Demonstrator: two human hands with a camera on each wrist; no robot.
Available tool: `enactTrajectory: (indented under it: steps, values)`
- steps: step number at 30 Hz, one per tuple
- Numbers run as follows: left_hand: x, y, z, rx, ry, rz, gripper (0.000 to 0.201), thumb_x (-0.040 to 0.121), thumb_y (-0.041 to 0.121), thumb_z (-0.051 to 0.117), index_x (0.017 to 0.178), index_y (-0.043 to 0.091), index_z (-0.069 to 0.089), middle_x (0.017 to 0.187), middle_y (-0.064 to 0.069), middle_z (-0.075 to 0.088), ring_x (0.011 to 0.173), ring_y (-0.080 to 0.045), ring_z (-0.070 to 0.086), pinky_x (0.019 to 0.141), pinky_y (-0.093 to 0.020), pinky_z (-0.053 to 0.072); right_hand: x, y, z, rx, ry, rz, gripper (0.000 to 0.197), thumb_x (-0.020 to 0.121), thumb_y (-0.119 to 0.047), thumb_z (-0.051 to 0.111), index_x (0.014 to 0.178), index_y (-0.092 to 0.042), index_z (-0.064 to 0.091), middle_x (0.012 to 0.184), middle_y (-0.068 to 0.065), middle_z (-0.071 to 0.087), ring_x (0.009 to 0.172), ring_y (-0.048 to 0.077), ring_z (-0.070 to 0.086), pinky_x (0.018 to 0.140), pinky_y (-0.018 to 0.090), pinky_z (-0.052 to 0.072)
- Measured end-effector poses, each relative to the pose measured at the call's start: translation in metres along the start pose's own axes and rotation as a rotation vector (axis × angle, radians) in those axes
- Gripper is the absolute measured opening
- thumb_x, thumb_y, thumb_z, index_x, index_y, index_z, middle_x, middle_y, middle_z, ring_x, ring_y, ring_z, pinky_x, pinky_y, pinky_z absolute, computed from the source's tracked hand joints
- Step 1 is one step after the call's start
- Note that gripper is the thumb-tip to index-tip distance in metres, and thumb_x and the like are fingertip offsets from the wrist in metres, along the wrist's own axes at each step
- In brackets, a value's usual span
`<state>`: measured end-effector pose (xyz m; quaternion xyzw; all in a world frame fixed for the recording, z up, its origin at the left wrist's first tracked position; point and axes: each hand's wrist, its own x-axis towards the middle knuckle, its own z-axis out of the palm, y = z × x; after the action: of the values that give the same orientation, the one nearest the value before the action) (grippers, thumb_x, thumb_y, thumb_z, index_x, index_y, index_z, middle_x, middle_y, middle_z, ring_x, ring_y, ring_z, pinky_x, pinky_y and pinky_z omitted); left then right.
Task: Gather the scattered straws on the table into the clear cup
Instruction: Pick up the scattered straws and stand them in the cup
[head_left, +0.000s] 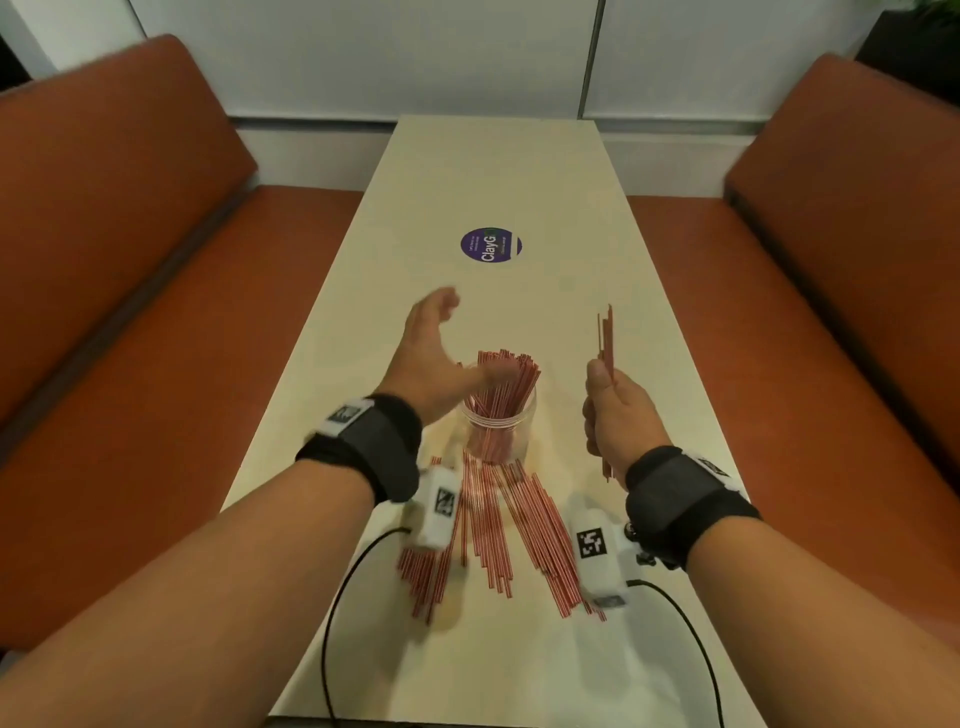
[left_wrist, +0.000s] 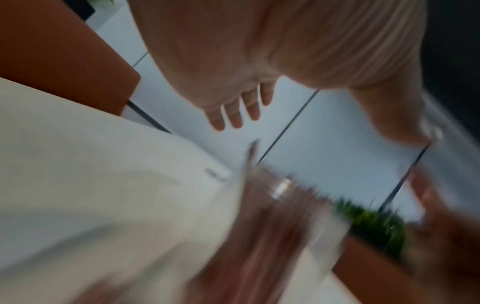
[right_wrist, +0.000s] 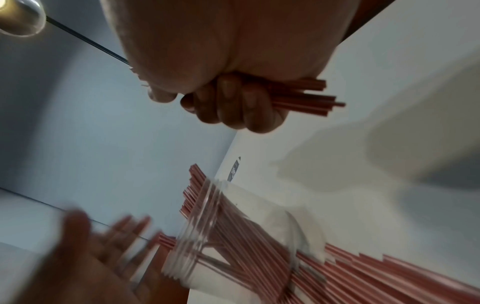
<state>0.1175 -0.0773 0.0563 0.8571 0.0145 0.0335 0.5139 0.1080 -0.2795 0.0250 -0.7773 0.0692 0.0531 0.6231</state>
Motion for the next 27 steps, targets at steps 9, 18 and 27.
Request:
enactTrajectory:
  steps: [9, 18, 27]
  values:
    - [-0.002, -0.044, 0.035, 0.055, -0.197, -0.171, 0.114, 0.054, 0.034, 0.091, 0.145, 0.022, 0.023, 0.141, 0.000, 0.047, 0.128, -0.019, 0.046, 0.107, -0.030, 0.034, 0.015, -0.030, 0.019, 0.146, -0.053, -0.051, 0.033, 0.098, -0.043, 0.039, 0.073, -0.021, 0.043, 0.056, -0.004, 0.033, 0.044, 0.011, 0.029, 0.045, 0.025, 0.030]
    - [0.021, -0.050, 0.038, 0.038, -0.151, -0.090, 0.077, 0.065, 0.035, 0.085, 0.126, 0.024, 0.039, 0.101, 0.013, 0.058, 0.088, -0.004, 0.058, 0.071, -0.012, 0.043, 0.058, -0.077, 0.062, 0.317, -0.192, -0.163, 0.028, 0.102, -0.024, 0.035, 0.075, -0.017, 0.040, 0.056, -0.005, 0.034, 0.047, 0.009, 0.030, 0.049, 0.025, 0.031]
    - [0.027, -0.054, 0.042, 0.030, -0.163, -0.136, 0.090, 0.051, 0.035, 0.089, 0.125, 0.025, 0.038, 0.114, 0.006, 0.061, 0.102, -0.016, 0.062, 0.090, -0.035, 0.052, 0.068, -0.040, 0.079, 0.178, -0.175, -0.085, 0.018, 0.098, -0.021, 0.041, 0.085, -0.014, 0.051, 0.065, -0.002, 0.051, 0.059, 0.015, 0.050, 0.071, 0.033, 0.048]
